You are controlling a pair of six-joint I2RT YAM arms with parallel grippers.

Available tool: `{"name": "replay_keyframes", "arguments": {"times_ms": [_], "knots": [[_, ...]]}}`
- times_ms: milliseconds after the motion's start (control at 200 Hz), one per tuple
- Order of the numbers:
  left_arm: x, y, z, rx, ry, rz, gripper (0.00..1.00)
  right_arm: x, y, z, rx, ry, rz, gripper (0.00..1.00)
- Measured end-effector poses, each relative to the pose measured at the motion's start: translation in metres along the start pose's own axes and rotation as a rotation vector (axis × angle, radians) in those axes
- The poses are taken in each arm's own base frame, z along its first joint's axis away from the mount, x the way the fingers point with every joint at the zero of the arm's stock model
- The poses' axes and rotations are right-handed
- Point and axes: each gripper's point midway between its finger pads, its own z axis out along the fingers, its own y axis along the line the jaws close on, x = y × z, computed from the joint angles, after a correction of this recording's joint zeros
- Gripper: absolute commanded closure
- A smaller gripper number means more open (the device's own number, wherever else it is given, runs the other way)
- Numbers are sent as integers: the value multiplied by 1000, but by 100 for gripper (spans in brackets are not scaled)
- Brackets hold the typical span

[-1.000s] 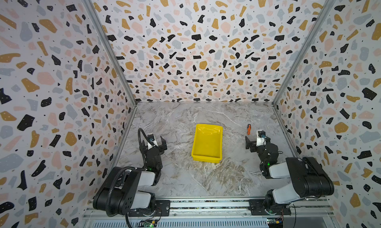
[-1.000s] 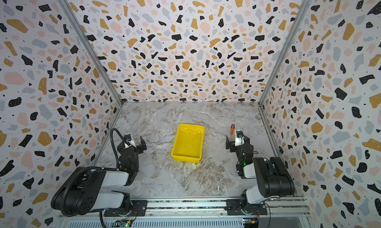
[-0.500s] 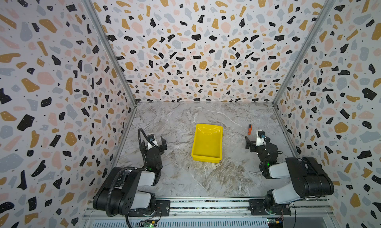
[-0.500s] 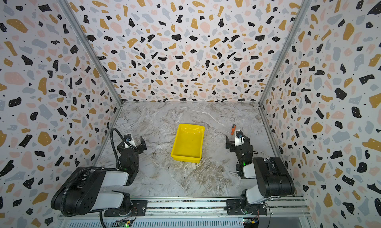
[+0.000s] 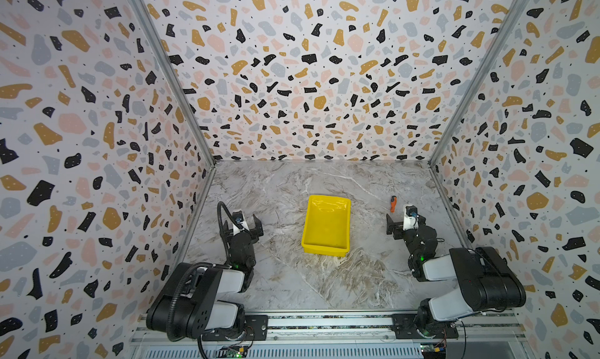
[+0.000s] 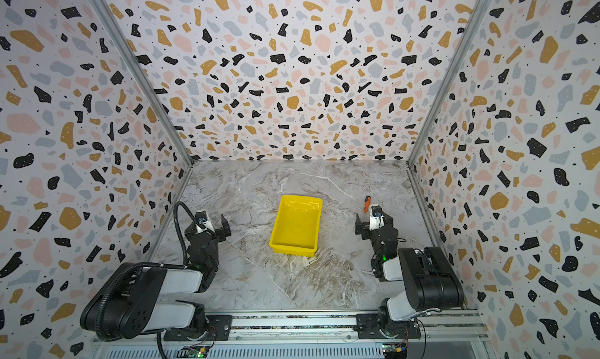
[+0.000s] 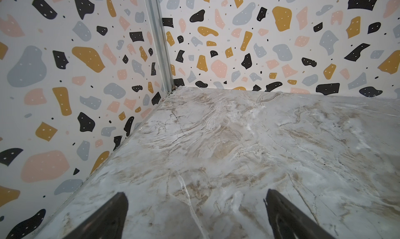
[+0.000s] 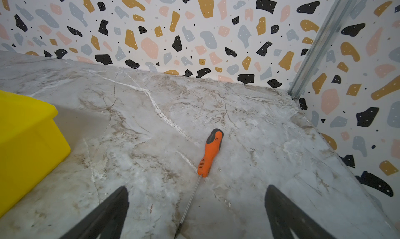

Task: Put the screwdriver in the bin
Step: Pick up the screwdriver from the top-right of the table.

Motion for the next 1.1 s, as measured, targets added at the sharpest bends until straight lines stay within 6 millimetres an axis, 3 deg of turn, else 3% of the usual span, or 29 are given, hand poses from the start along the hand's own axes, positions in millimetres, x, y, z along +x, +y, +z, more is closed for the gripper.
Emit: {"name": "replay_keyframes", "arguments": {"times_ms": [295, 491, 626, 716, 796, 1011, 1096], "knots": [[-1, -1, 0, 8, -2, -1, 0, -1, 1, -1, 2, -7, -4, 1], [-9, -13, -10, 92, -22, 19, 0, -7, 8, -27, 38, -58, -29, 1], [-38, -24, -14, 139, -12, 14, 0, -35, 9, -36, 76, -147, -45, 1], [-67, -26, -17, 151, -12, -18, 0, -36, 11, -38, 92, -149, -64, 1], [-78, -23, -25, 156, -9, -55, 0, -36, 12, -38, 102, -147, -78, 1], [-57, -17, -44, 179, 66, -163, 0, -38, 14, -40, 126, -138, -99, 1], [-45, -20, -45, 190, 128, -190, 0, -42, 24, -37, 116, -116, -119, 1]]}}
